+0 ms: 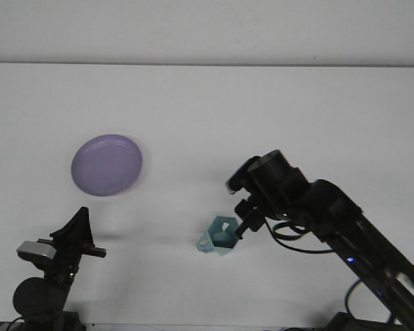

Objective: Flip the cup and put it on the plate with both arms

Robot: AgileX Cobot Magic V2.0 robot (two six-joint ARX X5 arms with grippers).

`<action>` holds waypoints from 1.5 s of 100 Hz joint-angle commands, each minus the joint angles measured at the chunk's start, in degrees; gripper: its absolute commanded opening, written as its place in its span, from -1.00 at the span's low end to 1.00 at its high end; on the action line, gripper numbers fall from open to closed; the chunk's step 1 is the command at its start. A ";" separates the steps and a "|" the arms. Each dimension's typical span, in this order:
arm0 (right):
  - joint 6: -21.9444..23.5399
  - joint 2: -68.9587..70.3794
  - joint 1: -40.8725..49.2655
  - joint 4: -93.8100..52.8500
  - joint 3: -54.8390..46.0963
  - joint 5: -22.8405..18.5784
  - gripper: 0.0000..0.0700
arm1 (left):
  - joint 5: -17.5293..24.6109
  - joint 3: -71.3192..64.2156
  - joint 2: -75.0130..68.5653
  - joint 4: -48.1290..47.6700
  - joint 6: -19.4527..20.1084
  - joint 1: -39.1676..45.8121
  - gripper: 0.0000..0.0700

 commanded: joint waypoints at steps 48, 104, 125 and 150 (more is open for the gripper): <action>2.45 -45.07 -6.32 37.27 -40.19 15.37 -0.24 | 11.87 28.72 25.92 -17.70 -0.79 -1.01 -0.97; 4.63 -68.70 -9.07 40.98 -58.10 20.70 -0.23 | 12.81 56.50 63.32 -40.30 9.92 -23.32 -0.69; 4.81 -68.61 -9.07 41.03 -58.10 20.72 -0.23 | 12.85 69.46 77.31 -53.62 13.55 -28.61 0.24; 4.81 -68.61 -9.07 41.18 -58.10 20.70 -0.23 | 12.85 79.49 89.61 -59.47 15.63 -34.32 0.23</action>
